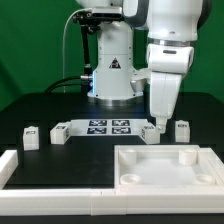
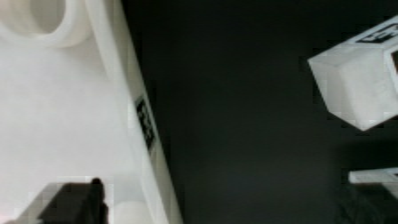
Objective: Assemble one leg
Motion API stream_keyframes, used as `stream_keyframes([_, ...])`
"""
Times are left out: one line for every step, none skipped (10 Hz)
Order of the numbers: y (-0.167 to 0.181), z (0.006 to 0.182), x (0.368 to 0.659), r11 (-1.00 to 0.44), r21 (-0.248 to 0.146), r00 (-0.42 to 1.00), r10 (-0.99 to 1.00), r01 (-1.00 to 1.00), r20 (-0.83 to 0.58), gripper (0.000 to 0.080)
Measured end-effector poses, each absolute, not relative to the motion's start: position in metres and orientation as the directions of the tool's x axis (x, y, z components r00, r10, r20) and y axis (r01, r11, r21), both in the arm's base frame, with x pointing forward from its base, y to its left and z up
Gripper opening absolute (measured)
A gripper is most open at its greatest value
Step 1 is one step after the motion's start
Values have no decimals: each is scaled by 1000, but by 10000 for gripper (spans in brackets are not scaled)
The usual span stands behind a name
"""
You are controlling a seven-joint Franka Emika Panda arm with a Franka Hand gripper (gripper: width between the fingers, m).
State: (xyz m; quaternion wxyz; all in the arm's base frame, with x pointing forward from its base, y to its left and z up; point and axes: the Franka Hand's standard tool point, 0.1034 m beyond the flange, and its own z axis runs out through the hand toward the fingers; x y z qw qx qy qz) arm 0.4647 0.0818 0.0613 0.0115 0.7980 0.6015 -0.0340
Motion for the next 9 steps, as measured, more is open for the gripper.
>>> stream_keyframes([83,61,465,-391,-17,389,919,920,-67,649])
stream_keyframes([83,61,464,-487,-10,485,872,874,-68,649])
stream_keyframes([82,61,463,-573,-9,572,818,819,-65,649])
stream_keyframes([79,59,456,-748,-23,745,664,664,-61,649])
stream_keyframes([81,59,450,-871,-21,869,492,492,-57,649])
stream_keyframes([87,60,446,-944,-17,942,329,329,-64,649])
stream_keyframes([93,59,445,-980,-17,978,200,199,-67,649])
stream_keyframes([99,59,443,-995,-16,993,95,94,-70,649])
stream_keyframes([108,59,441,-997,-14,994,-79,-80,-77,649])
